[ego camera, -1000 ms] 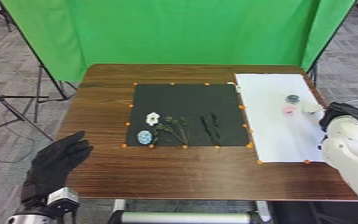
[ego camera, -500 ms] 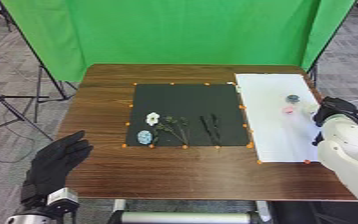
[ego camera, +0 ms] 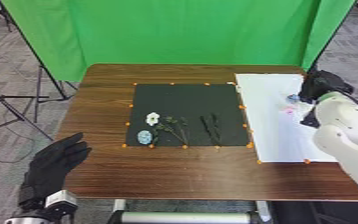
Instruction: Arrange flowers
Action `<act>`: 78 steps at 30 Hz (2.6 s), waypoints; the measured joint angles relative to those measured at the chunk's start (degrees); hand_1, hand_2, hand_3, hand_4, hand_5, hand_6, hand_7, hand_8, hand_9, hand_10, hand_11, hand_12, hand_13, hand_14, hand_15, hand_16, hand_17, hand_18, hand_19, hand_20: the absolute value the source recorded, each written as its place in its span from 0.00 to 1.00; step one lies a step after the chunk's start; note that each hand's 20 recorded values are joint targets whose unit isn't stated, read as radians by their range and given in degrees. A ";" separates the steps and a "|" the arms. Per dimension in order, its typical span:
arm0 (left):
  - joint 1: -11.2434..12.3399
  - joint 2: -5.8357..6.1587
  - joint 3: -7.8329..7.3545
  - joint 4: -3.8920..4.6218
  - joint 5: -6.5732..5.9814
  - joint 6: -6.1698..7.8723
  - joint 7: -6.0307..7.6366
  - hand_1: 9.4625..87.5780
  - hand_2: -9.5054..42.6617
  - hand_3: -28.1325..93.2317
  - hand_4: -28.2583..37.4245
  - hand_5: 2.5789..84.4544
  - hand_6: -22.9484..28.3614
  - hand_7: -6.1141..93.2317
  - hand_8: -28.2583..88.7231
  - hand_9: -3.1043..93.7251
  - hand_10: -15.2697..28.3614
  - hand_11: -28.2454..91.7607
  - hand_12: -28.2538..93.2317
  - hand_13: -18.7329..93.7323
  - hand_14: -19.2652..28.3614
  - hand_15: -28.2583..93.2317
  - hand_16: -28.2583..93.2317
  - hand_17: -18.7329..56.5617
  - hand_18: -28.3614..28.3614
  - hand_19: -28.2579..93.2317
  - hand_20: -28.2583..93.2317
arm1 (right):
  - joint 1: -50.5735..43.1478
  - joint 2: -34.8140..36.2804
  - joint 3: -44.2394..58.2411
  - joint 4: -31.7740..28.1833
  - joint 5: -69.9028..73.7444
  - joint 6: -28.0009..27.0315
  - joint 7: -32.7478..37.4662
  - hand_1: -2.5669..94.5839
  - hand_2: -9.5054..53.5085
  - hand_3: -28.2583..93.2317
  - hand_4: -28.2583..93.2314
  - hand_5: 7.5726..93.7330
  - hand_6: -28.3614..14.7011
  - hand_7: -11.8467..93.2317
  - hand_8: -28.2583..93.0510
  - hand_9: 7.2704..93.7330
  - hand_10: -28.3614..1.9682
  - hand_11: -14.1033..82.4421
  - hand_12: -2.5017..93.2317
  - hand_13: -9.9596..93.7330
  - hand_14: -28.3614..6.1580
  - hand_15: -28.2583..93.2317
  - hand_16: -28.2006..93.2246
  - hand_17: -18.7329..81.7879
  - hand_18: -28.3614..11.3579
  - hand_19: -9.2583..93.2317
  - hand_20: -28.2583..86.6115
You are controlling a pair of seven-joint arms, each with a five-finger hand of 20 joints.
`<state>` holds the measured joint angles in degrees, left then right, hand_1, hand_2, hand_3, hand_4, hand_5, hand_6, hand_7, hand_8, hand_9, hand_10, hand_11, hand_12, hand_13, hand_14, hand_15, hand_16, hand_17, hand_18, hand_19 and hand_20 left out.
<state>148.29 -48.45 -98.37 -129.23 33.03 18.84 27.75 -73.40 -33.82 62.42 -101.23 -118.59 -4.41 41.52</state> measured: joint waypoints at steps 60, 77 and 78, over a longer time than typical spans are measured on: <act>-5.98 -2.33 -1.86 0.46 3.32 -3.24 -6.95 0.22 0.28 0.91 0.12 0.51 0.70 0.27 0.15 0.43 0.86 0.57 0.33 0.39 0.99 0.77 0.11 0.12 0.89 0.73 0.29 | 11.72 -40.86 -24.97 9.20 -13.93 -5.67 -8.50 0.60 0.00 0.86 0.00 0.82 0.68 0.36 0.24 0.96 0.69 0.30 0.40 0.85 0.71 0.79 0.41 0.69 0.32 1.00 0.58; -7.54 -2.33 -1.69 0.92 3.80 -4.08 -7.86 0.22 0.28 0.91 0.12 0.51 0.70 0.27 0.15 0.43 0.86 0.58 0.33 0.39 0.99 0.77 0.11 0.12 0.89 0.73 0.29 | 13.24 -40.00 -30.22 11.39 -15.28 0.27 -1.50 0.56 0.00 0.86 0.00 0.76 0.62 0.36 0.23 0.90 0.65 0.28 0.41 0.82 0.68 0.79 0.43 0.68 0.31 1.00 0.56; -7.55 -2.33 -1.69 0.93 3.81 -4.10 -7.87 0.22 0.28 0.91 0.12 0.51 0.70 0.27 0.15 0.43 0.86 0.58 0.33 0.39 0.99 0.77 0.11 0.12 0.89 0.73 0.29 | 13.46 -39.98 -30.67 11.48 -15.53 1.73 -0.63 0.56 0.00 0.86 0.00 0.76 0.61 0.36 0.23 0.90 0.65 0.29 0.41 0.82 0.68 0.79 0.43 0.68 0.31 1.00 0.56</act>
<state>140.74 -50.78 -100.06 -128.30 36.84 14.74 19.87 -59.95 -73.80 31.74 -89.75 -134.13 -2.68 40.89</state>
